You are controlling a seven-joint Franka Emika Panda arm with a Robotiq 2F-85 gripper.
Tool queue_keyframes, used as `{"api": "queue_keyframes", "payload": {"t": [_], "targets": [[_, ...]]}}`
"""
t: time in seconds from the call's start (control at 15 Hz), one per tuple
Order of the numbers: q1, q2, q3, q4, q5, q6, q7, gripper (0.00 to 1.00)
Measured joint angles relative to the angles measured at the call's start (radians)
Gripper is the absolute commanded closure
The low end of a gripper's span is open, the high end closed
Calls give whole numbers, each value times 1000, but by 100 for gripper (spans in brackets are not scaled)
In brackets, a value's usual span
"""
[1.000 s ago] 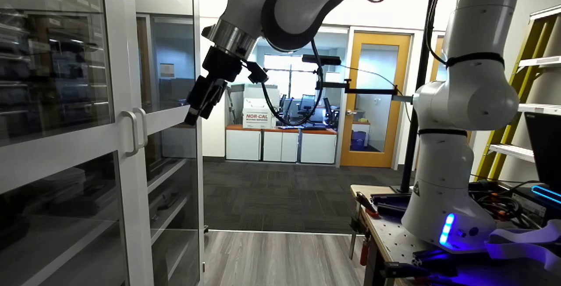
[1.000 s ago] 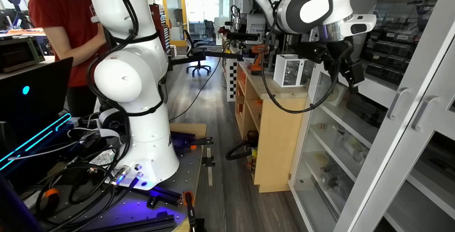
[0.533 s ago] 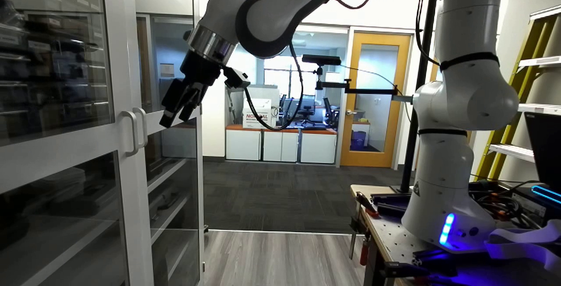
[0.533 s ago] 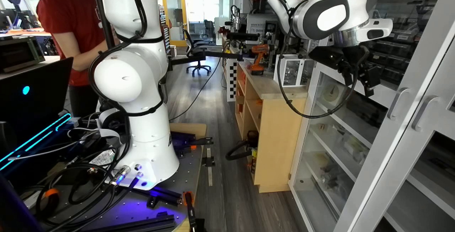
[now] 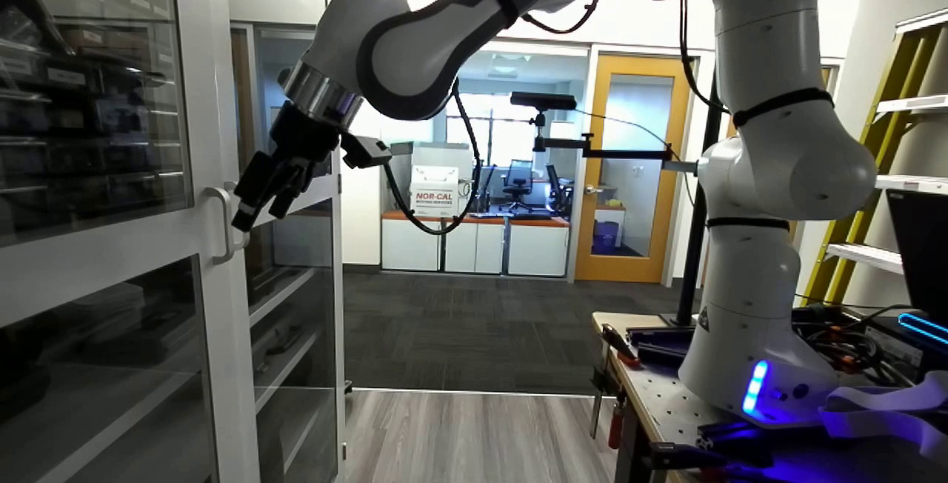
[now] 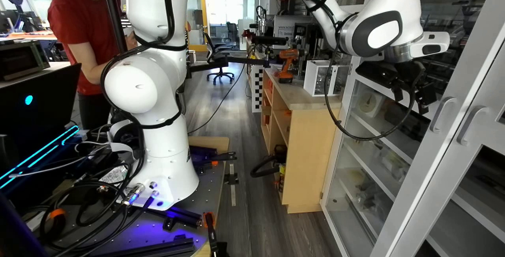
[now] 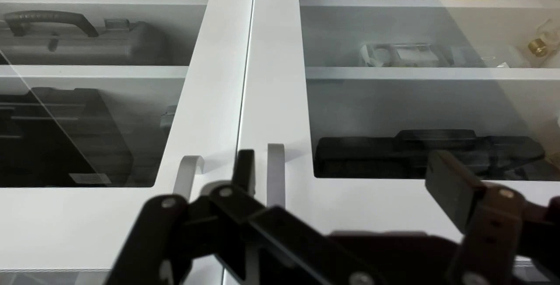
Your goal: Open the left cabinet door
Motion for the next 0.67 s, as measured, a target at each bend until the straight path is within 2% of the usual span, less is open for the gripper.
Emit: {"api": "queue_keyframes", "payload": {"t": [0.67], "targets": [[0, 114, -37, 126, -1, 13, -48, 0]]}}
